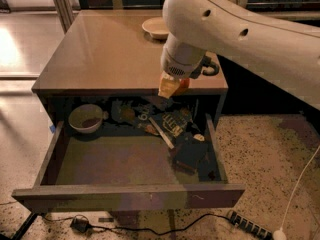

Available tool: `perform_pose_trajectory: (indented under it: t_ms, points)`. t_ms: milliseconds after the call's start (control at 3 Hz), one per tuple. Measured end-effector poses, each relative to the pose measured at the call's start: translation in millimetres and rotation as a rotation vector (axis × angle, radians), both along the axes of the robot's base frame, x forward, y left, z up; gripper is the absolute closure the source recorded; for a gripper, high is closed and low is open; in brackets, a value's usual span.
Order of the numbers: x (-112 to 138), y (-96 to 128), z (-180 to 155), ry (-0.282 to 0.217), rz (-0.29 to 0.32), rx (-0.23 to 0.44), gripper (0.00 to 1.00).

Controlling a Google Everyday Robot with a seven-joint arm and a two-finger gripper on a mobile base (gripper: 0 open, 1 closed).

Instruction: Pick apple from top drawer and place on counter

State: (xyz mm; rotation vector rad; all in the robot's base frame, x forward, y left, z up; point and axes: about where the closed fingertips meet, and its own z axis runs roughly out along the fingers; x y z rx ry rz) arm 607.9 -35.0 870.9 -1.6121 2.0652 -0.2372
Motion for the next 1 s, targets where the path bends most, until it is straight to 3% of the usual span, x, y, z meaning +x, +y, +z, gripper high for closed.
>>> perform_pose_trajectory:
  t_ms: [667, 1000]
  points:
    - [38.8, 26.2, -17.1, 0.039, 0.018, 0.106, 1.0]
    - [52.0, 48.0, -25.6, 0.044, 0.063, 0.123, 1.0]
